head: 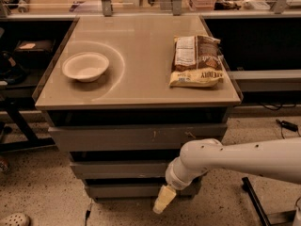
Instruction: Open middle drawer
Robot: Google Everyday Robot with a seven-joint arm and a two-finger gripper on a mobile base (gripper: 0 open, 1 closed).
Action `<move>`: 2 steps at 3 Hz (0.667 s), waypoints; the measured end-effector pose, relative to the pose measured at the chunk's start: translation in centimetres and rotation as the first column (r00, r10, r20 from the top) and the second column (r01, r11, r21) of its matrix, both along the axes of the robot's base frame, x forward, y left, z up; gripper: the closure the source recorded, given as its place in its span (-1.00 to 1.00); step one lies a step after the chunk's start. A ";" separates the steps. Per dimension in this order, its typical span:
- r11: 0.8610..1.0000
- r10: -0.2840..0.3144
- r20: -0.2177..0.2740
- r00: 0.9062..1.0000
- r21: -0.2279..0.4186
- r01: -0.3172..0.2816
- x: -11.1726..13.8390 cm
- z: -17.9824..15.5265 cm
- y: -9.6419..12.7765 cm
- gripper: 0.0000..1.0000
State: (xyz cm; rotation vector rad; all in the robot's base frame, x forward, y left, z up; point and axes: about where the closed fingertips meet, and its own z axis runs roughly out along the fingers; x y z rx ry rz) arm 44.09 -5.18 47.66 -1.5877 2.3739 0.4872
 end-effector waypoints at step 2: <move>0.997 -0.060 0.077 0.995 -0.034 0.063 4.3 -1.3 -2.6 -1.00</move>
Offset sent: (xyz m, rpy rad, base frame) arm 0.0681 -0.0442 -0.0164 -0.0591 -0.1228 -0.1005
